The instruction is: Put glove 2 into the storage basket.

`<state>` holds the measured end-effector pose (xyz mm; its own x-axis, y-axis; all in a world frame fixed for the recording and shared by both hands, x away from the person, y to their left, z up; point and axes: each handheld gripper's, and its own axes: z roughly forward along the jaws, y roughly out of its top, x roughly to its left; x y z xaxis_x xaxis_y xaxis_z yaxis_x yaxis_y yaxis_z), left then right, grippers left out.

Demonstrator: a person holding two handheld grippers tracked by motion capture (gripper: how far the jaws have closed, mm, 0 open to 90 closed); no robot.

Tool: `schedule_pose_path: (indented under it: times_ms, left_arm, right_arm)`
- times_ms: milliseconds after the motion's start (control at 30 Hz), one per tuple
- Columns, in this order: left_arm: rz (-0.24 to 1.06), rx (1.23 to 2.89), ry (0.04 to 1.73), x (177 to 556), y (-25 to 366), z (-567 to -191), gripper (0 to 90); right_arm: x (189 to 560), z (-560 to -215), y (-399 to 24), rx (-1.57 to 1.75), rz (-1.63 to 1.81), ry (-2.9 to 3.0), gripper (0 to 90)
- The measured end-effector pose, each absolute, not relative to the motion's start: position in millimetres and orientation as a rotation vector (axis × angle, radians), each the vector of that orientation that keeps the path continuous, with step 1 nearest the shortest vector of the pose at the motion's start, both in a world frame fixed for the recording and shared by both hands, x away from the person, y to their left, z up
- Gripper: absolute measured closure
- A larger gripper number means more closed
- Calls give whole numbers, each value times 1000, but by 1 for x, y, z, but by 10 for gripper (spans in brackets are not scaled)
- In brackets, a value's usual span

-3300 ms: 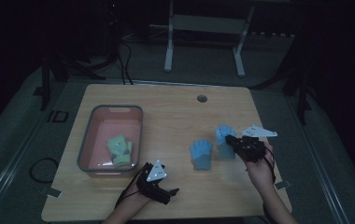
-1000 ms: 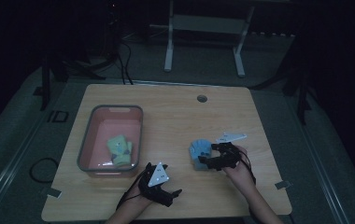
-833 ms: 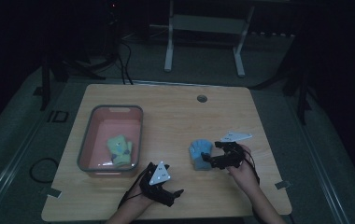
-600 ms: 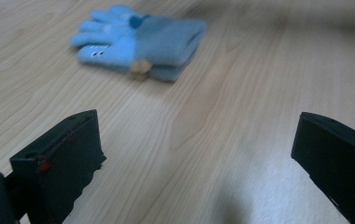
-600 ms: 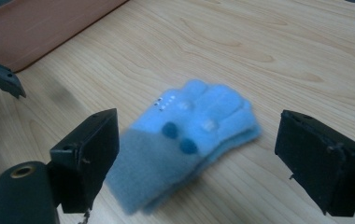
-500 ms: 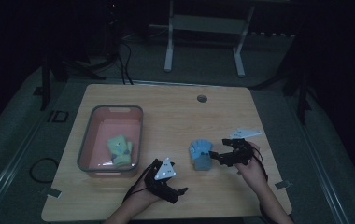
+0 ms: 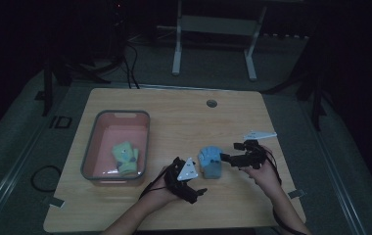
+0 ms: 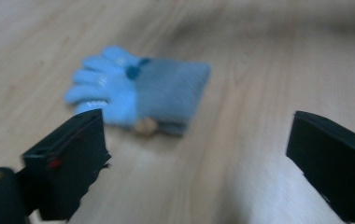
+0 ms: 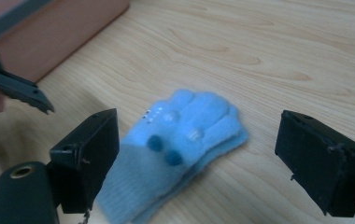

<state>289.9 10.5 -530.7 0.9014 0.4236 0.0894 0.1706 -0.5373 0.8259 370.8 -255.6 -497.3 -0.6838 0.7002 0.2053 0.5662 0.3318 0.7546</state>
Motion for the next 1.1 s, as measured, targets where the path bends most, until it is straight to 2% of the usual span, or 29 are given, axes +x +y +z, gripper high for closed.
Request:
schedule_pose_path:
  times_ms: [100, 167, 300, 333, 433, 733, 933, 1100]
  left_arm:
    - [364, 2150, 382, 292, 4, -529, 78]
    - [360, 2147, 354, 293, -1, -527, 112]
    - [357, 2177, 296, 298, -13, -528, 148]
    - [354, 2187, 277, 300, -16, -528, 160]
    - [360, 2208, 242, 306, -22, -530, 210]
    - [343, 2288, 223, 323, -37, -549, 304]
    - [407, 2310, 163, 323, -40, -555, 409]
    - [463, 2327, 119, 320, -42, -558, 454]
  right_arm:
    - [376, -503, -251, 1153, 1264, 2456, 140]
    - [380, -506, -247, 1147, 1246, 2470, 155]
    - [390, -512, -238, 1143, 1209, 2472, 243]
    - [393, -514, -236, 1143, 1196, 2477, 291]
    - [401, -520, -230, 1146, 1156, 2492, 312]
    - [410, -543, -222, 1163, 1050, 2529, 306]
    - [408, -549, -219, 1144, 1010, 2536, 298]
    - [405, -549, -218, 1131, 1004, 2532, 311]
